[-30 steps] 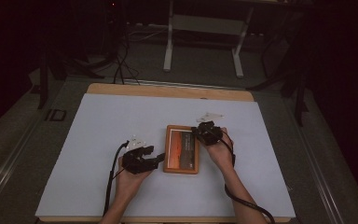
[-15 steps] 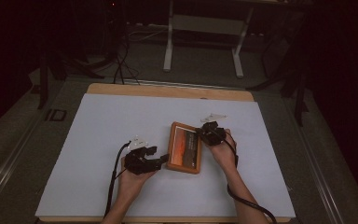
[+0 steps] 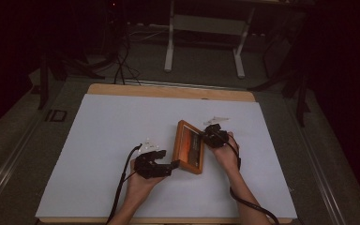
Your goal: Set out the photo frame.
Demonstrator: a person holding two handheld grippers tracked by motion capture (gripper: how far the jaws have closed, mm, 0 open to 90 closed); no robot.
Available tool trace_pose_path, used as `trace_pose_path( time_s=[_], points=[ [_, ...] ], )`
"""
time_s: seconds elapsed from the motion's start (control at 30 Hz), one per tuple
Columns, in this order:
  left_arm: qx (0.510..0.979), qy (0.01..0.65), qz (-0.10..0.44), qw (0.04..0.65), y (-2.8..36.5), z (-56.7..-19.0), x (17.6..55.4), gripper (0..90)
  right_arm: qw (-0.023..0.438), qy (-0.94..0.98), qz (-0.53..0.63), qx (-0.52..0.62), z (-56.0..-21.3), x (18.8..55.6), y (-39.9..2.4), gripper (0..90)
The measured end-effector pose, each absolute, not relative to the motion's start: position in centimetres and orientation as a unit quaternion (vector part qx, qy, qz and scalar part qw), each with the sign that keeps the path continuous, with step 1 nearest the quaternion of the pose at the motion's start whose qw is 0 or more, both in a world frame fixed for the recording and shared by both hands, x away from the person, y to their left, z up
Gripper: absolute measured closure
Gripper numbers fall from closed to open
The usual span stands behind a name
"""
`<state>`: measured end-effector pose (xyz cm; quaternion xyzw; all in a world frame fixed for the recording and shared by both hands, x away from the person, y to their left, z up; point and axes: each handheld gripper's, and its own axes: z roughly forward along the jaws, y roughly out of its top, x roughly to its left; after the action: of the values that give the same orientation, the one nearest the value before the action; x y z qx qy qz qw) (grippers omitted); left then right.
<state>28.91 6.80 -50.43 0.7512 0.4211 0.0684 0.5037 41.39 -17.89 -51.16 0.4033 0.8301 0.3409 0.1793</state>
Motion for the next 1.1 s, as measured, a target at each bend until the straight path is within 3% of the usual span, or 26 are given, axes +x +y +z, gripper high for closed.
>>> trace_pose_path(
  time_s=[0.37, 0.53, 0.63, 1.1],
  points=[
    [0.754, 0.433, 0.060, 0.490, 4.4, -51.2, 29.5, 27.6, 0.177, 0.830, 0.342, 0.404, -51.2, 41.5, -17.9, 90.0],
    [0.746, 0.451, 0.055, 0.487, 3.7, -51.2, 30.0, 33.2, 0.179, 0.829, 0.342, 0.404, -51.2, 41.5, -17.9, 90.0],
    [0.740, 0.466, 0.043, 0.483, 3.7, -51.4, 30.4, 43.9, 0.179, 0.831, 0.341, 0.403, -51.2, 41.5, -17.9, 90.0],
    [0.727, 0.481, 0.014, 0.489, 3.8, -50.6, 31.3, 55.8, 0.176, 0.824, 0.346, 0.413, -51.1, 41.4, -19.1, 89.0]
  ],
)
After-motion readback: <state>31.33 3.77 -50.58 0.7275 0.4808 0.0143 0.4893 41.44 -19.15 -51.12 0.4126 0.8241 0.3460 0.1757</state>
